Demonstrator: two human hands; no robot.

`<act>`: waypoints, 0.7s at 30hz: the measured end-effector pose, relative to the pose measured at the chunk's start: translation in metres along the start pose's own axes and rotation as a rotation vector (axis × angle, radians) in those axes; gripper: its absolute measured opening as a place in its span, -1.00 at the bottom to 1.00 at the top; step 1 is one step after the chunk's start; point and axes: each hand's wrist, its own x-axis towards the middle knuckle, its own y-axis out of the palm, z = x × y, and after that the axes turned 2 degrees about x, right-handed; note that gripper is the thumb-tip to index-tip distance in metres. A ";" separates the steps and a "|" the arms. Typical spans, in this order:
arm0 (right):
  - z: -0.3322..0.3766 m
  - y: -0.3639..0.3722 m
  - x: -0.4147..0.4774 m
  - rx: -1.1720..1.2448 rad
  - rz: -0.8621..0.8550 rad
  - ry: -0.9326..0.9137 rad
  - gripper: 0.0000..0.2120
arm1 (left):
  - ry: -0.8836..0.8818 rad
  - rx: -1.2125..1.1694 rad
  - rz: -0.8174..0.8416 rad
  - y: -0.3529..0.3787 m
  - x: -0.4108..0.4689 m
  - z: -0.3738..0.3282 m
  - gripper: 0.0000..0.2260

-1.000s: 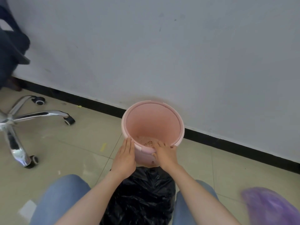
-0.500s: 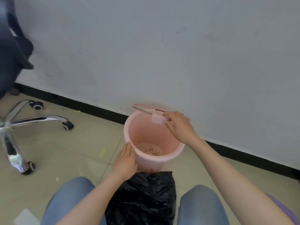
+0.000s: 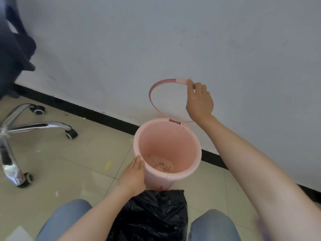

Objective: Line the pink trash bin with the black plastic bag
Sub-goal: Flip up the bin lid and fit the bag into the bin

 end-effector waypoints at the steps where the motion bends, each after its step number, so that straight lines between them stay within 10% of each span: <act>1: -0.003 0.004 0.004 0.013 0.021 0.006 -0.48 | -0.003 -0.003 0.001 0.000 0.000 -0.001 -0.38; 12: -0.046 0.035 0.033 0.089 0.464 0.104 -0.29 | -0.045 0.014 0.057 -0.014 0.005 -0.008 -0.38; 21: -0.030 0.024 -0.018 0.134 0.393 -0.057 -0.35 | -0.048 0.007 0.030 -0.012 0.005 -0.009 -0.39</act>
